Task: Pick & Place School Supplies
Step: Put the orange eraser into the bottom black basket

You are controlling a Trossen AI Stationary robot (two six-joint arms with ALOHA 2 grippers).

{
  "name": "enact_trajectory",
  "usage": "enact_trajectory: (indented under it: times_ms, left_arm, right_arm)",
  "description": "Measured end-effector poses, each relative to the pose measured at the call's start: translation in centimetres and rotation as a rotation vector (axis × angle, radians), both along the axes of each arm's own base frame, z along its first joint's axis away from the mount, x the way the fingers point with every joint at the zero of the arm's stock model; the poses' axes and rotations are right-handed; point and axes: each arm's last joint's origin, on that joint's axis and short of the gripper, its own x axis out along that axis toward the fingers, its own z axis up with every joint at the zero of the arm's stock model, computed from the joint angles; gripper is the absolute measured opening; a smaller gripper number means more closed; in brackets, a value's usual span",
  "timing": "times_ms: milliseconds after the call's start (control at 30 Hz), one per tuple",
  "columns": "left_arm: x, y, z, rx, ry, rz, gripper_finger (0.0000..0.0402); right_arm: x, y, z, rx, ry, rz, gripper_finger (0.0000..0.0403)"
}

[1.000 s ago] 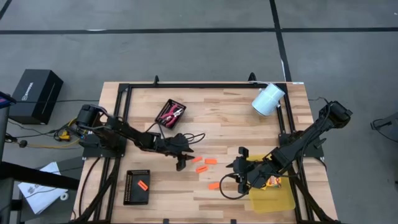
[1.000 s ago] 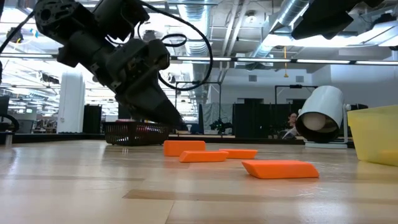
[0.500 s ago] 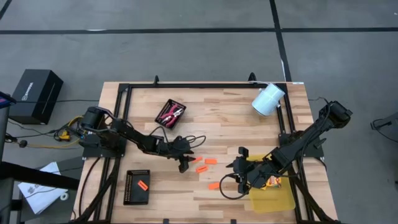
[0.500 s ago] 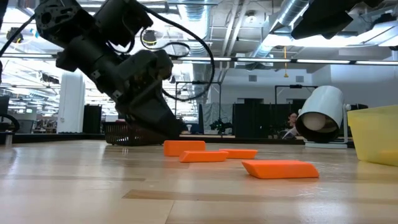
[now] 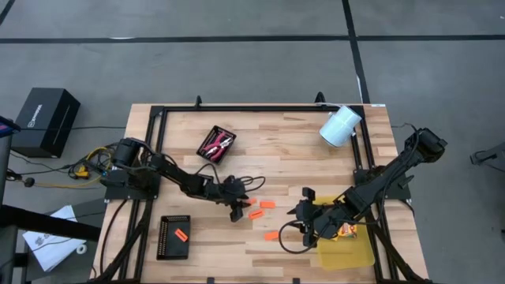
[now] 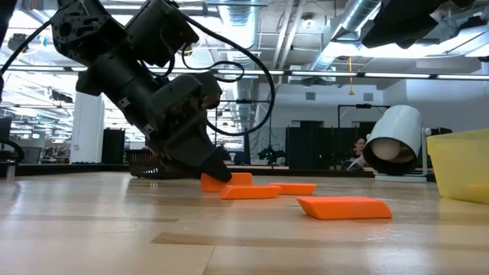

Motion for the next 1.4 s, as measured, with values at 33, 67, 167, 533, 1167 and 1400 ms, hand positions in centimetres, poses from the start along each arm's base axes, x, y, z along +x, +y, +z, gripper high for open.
enact_trajectory:
  times_ms: [33, 67, 167, 533, 1167, 1400]
  left_arm:
    - [0.0, 0.0, -0.2, -0.003, 0.005, -0.003, 0.0134]
    - [0.0, 0.0, -0.3, -0.005, 0.007, -0.002, 0.0126]
    - [0.2, 0.0, -0.8, -0.008, 0.010, 0.002, 0.0101]
    - [0.2, -0.1, -1.1, 0.070, 0.018, -0.072, 0.0025]
    - [-6.4, -1.4, 6.3, 0.240, -0.261, -0.110, 0.0025]
    - [-13.1, -2.7, 6.1, 0.123, -0.337, -0.121, 0.0025]
  right_arm:
    - [0.0, 0.0, 0.0, 0.000, 0.000, 0.000, 0.0159]
    - [0.0, 0.0, 0.0, -0.001, 0.000, 0.000, 0.0159]
    - [0.0, 0.0, 0.0, 0.000, 0.001, 0.000, 0.0159]
    - [0.0, -0.1, 0.0, 0.002, 0.002, 0.000, 0.0159]
    - [0.0, -0.1, 0.0, -0.008, 0.007, 0.015, 0.0159]
    - [0.0, 0.0, 0.0, -0.007, 0.005, 0.015, 0.0159]
